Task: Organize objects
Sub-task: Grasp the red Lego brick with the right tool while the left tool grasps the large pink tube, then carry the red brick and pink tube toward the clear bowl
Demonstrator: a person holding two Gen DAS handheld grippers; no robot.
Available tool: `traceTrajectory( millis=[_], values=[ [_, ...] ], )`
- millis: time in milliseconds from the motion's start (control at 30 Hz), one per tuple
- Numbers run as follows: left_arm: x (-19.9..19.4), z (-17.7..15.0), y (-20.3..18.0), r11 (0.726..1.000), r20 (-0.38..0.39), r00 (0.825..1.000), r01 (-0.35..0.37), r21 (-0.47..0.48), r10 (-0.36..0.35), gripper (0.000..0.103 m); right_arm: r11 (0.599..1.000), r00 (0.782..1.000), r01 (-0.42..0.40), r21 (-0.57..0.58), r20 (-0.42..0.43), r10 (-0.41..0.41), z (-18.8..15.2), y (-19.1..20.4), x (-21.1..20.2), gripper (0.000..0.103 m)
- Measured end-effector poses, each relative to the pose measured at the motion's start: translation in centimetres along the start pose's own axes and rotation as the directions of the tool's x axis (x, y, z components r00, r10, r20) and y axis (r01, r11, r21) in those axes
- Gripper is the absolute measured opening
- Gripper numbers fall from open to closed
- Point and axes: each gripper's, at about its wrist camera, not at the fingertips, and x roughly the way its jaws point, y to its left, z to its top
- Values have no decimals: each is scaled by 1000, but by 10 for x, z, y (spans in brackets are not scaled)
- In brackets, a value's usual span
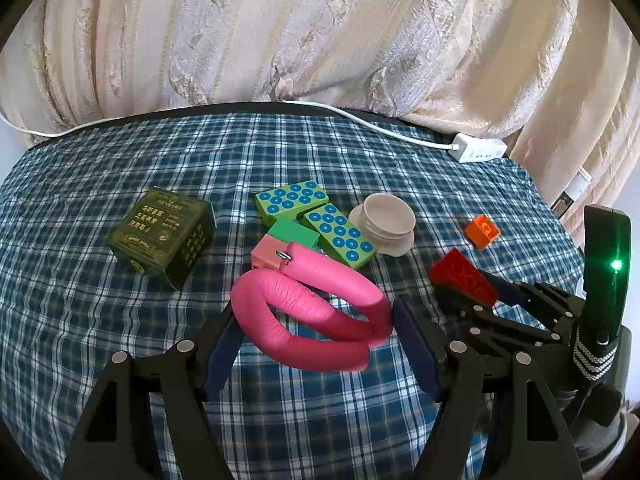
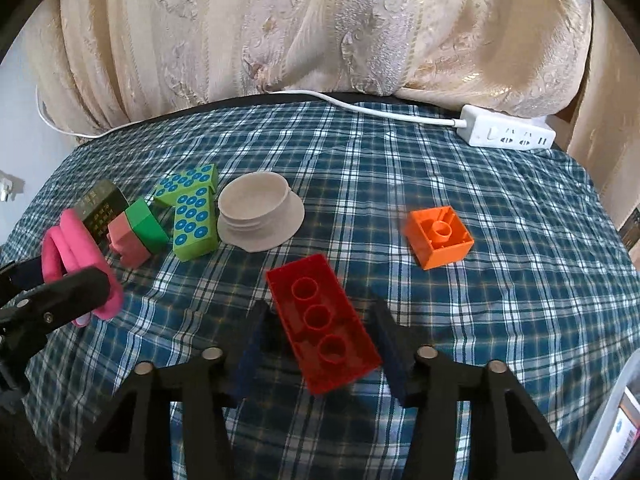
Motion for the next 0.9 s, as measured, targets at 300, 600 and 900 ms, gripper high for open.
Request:
traceTrajectory(
  millis=[300,600,900],
  values=[
    [-1,-1,-2,1000,0,1000,6,4,-6,74,998,1000,-9,59,1,9,-8,-7,-9,33],
    [-6,-3,-10,999,3,1000,30,31,-30,74,989,999,-36,144,44,30,-23,-17,-39,33],
    [-14,-6,-23,995,16,998,63,72,-64,74,979,996,-43,198,90,25,-42,-24,-74,33]
  ],
)
